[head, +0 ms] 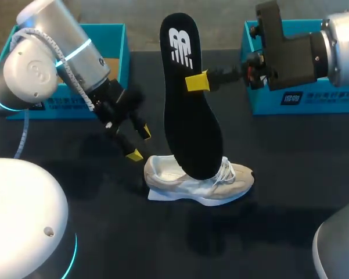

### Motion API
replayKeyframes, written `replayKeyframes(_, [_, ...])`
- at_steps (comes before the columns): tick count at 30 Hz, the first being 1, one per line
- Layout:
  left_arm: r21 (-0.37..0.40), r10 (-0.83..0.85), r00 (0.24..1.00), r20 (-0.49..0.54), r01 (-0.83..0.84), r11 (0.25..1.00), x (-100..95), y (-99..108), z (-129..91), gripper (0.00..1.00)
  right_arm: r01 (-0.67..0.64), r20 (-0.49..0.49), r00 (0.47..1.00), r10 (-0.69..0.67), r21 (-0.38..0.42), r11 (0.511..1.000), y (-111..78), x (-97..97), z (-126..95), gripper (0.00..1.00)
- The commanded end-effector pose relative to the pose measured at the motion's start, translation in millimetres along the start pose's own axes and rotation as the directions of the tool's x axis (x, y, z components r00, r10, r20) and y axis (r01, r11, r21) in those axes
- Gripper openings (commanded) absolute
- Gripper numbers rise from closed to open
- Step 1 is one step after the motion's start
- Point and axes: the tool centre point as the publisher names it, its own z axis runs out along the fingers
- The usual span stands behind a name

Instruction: Take the shoe out of the shoebox, open the shoe tongue, remove and reinsert the insole, then place the shoe into the shoebox

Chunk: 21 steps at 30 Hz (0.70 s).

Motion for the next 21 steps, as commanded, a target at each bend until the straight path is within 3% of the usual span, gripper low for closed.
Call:
replayKeyframes(1, [-0.038, -0.006, 0.999, 0.032, 0.008, 0.999, 8.2, -9, -6, 1.0, -0.003, 0.003, 1.0, 0.003, 0.004, 1.0, 2.9, -0.9, 5, 0.0])
replayKeyframes(21, [-0.263, -0.063, 0.995, 0.083, 0.083, 0.961, 8.9, -36, -3, 1.0, -0.003, 0.003, 1.0, 0.003, 0.004, 1.0, 2.9, -0.9, 5, 0.0])
